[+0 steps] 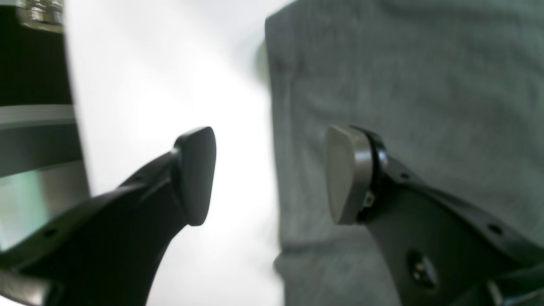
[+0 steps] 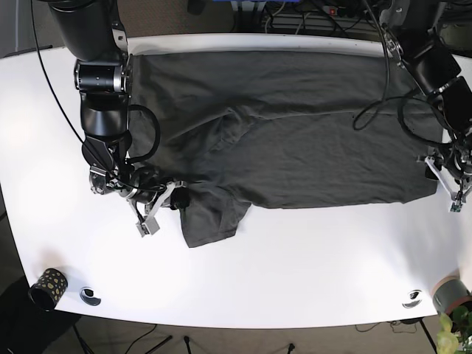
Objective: Fold the T-shirt properly
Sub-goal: 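Move the right gripper to the opposite hem corner and grasp it, then move the left gripper to the other hem corner and grasp it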
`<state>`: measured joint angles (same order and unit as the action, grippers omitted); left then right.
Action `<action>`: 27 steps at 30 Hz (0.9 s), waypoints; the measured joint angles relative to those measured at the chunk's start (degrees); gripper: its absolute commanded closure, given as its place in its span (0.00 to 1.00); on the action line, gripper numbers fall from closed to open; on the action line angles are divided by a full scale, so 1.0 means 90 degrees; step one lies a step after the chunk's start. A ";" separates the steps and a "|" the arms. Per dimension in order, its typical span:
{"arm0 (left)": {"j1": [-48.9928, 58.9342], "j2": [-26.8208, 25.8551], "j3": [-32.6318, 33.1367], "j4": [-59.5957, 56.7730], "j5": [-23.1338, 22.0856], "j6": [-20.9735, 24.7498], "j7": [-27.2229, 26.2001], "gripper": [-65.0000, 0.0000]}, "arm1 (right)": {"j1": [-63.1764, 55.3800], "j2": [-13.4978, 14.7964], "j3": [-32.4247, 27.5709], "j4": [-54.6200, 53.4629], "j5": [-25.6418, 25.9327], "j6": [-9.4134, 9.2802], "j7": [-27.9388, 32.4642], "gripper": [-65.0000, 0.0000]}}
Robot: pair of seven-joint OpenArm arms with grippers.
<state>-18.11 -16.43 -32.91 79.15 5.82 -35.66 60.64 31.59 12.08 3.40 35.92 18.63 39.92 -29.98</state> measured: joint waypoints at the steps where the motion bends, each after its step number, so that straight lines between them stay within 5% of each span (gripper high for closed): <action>1: -0.0136 0.0002 0.0010 -0.0231 0.0034 0.0141 -0.0134 0.42 | -0.0010 0.0000 0.0002 0.0000 0.0007 0.0002 -0.0002 1.00; 15: -0.1382 -0.0605 0.0034 -0.3893 0.0090 0.0869 -0.2086 0.41 | -0.0007 0.0000 0.0002 0.0000 0.0000 0.0002 -0.0012 1.00; 20: -0.1392 -0.0833 0.0032 -0.4080 0.0090 0.0867 -0.2251 0.22 | -0.0007 0.0000 0.0000 0.0000 0.0000 0.0000 -0.0005 1.00; 27: -0.1375 -0.0891 0.0401 -0.4102 0.0090 0.0775 -0.2295 0.21 | -0.0007 0.0000 0.0000 0.0000 0.0000 0.0002 -0.0007 1.00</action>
<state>-30.48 -24.45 -29.30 42.24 6.63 -28.69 39.99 31.53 12.08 3.40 35.92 18.63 39.94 -30.04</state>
